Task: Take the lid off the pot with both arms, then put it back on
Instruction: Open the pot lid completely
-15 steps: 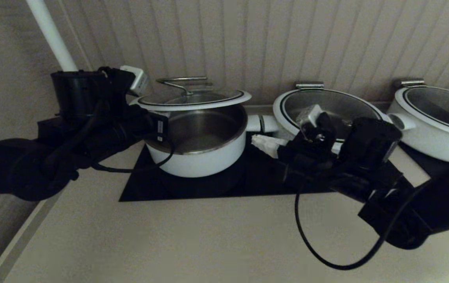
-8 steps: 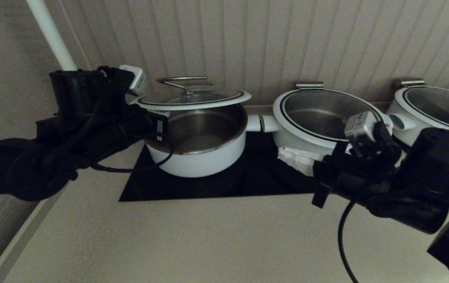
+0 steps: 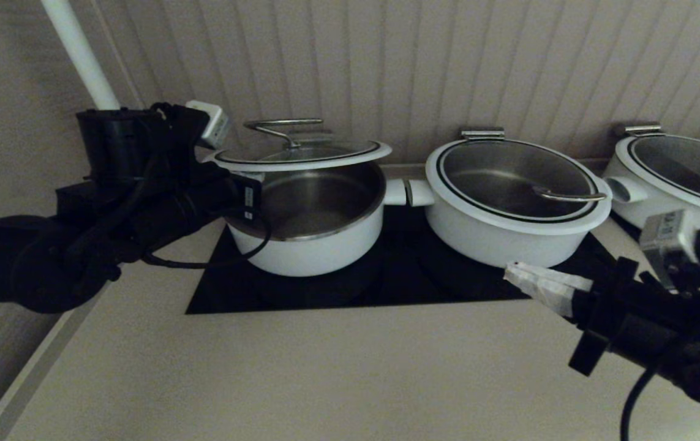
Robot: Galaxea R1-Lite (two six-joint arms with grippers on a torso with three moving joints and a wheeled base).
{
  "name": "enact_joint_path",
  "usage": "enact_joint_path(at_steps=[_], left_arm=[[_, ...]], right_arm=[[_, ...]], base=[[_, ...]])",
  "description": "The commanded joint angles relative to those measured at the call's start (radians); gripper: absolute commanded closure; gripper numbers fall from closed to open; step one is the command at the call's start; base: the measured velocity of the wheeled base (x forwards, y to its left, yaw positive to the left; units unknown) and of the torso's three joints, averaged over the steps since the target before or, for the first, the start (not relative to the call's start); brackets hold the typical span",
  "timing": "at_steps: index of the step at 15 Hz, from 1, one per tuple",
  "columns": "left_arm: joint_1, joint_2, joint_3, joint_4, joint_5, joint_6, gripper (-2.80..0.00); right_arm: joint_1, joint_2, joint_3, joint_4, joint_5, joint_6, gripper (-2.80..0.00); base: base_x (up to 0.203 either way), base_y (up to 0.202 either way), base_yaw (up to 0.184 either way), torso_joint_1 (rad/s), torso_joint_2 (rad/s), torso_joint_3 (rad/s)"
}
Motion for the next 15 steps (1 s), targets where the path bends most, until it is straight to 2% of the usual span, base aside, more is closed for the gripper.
enact_joint_path(at_steps=[1,6,11,13,15], left_arm=[[0.0,-0.003,0.0,-0.003,0.0,0.001,0.0],[0.0,-0.005,0.0,-0.003,0.006,0.001,0.0],[0.002,-0.004,0.001,-0.004,0.006,-0.004,0.0],[0.002,-0.004,0.0,-0.004,0.006,-0.004,0.0],[0.002,-0.006,0.0,-0.004,0.006,-0.004,0.0]], right_arm=[[-0.038,-0.096,0.077,0.012,-0.016,-0.002,0.0],[-0.113,-0.256,0.185,0.104,-0.047,0.025,0.0],[-0.118,-0.417,0.269,0.256,-0.142,0.122,0.0],[-0.118,-0.475,0.301,0.28,-0.164,0.135,0.0],[-0.118,-0.552,0.305,0.358,-0.203,0.145,0.0]], base=[[0.0,0.0,0.0,0.0,0.0,0.0],[0.0,0.0,0.0,0.0,0.0,0.0],[0.0,0.0,0.0,0.0,0.0,0.0],[0.0,0.0,0.0,0.0,0.0,0.0],[0.0,0.0,0.0,0.0,0.0,0.0]])
